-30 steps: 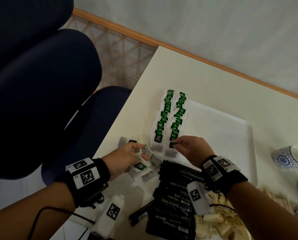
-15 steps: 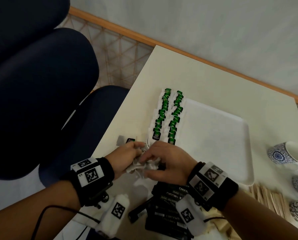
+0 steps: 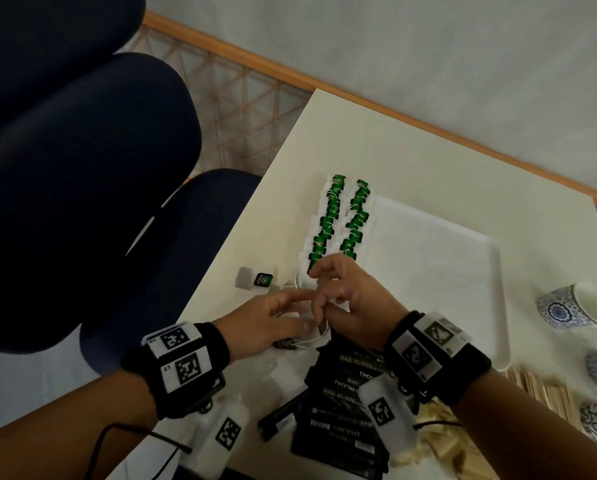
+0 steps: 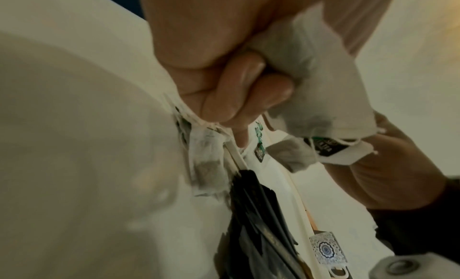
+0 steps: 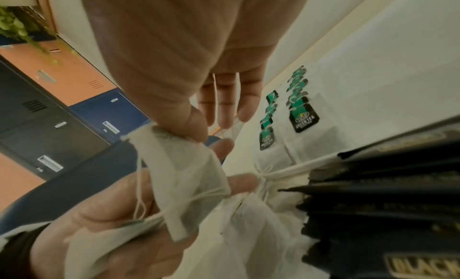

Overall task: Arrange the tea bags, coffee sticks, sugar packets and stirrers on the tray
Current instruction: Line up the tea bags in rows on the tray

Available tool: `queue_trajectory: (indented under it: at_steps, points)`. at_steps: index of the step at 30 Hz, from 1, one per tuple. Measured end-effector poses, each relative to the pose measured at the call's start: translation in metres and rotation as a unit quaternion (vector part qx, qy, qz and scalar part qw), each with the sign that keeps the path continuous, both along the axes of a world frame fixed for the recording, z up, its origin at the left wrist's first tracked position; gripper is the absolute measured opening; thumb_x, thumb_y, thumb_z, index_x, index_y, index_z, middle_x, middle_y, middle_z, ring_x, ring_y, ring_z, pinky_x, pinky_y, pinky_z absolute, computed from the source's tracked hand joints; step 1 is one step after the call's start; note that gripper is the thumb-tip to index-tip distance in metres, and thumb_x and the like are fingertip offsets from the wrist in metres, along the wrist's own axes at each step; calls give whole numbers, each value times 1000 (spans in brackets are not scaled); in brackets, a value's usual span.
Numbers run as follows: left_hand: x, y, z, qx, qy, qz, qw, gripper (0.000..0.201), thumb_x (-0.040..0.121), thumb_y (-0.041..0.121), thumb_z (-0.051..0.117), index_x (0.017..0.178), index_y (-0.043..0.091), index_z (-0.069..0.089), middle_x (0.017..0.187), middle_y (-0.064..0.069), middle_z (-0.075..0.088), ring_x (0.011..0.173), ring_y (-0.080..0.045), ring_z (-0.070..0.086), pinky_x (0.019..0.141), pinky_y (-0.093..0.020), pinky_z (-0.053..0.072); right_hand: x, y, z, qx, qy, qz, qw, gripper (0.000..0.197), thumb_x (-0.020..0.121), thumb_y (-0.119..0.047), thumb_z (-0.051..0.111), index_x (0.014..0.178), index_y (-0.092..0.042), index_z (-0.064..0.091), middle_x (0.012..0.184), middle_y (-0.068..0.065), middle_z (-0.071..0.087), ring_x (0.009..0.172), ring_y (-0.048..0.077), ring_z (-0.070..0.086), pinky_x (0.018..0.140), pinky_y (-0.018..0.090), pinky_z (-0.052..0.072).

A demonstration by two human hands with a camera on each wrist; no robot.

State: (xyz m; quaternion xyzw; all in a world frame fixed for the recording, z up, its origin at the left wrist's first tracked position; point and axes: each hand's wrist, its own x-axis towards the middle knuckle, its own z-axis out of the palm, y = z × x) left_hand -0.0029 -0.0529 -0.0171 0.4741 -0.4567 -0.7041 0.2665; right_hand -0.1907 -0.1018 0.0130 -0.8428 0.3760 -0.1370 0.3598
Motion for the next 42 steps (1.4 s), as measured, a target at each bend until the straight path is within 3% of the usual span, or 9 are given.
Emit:
queue_trajectory:
  at_steps: [5,10,13,19,25,31,34,37,42]
  points:
    - [-6,-1,-1,-38,-23,-17,999,26,67,44,72,91,35,72,103,8,70,103,-9,63,98,-31,46,-1,3,-2,41,-20,6,999,26,77,-6,62,69,-30,68,120,-15,46,104,1,50,80,13,44]
    - [-6,-7,-3,-9,-19,45,999,19,82,19,71,94,4,68,82,-1,68,76,-6,64,75,-19,52,-1,2,4,36,-46,-82,995,15,90,-24,62,97,-37,68,98,-11,65,89,2,58,74,8,42]
    - [-7,-9,-2,-6,-30,88,996,9,86,15,68,89,6,67,83,1,66,66,8,59,62,-6,45,-5,1,6,90,16,-110,990,25,79,-44,70,102,-34,67,86,-16,65,79,0,58,71,13,47]
    - [-6,-10,-11,8,-67,95,993,14,88,10,66,100,17,65,84,4,66,70,-1,61,64,-12,48,-13,-10,-3,32,45,-166,985,11,85,-24,69,96,-23,72,71,-24,61,68,-6,58,69,13,45]
    - [5,-13,-20,19,-134,80,988,15,91,11,61,102,19,67,103,-3,69,83,-10,63,65,-12,46,-15,-22,-2,33,140,-126,982,15,92,-26,59,103,-25,69,98,-8,69,91,12,61,82,29,48]
    - [10,-18,-24,20,-156,97,983,10,88,14,65,94,22,68,103,-9,70,81,-12,61,75,-25,51,1,-33,-4,53,232,-85,967,24,95,-28,52,115,-26,65,119,-3,62,109,18,56,90,29,44]
    - [10,-25,-23,-1,-173,93,980,10,86,16,68,91,23,67,98,-8,69,80,-12,61,77,-26,52,8,-39,-9,48,239,-92,966,25,96,-28,49,117,-26,64,120,-3,62,109,19,56,86,27,42]
    - [8,-31,-20,-42,-219,83,971,10,84,24,70,88,29,62,85,4,64,70,-4,59,63,-13,47,12,-42,-13,34,208,-114,971,24,96,-27,50,115,-24,65,116,-1,64,105,21,57,84,29,45]
    - [7,-36,-17,-93,-355,-10,930,24,85,45,64,104,37,50,85,14,56,78,-8,59,74,-28,49,10,-39,-21,27,185,-141,972,22,94,-27,53,113,-23,65,112,-1,65,102,19,57,84,30,46]
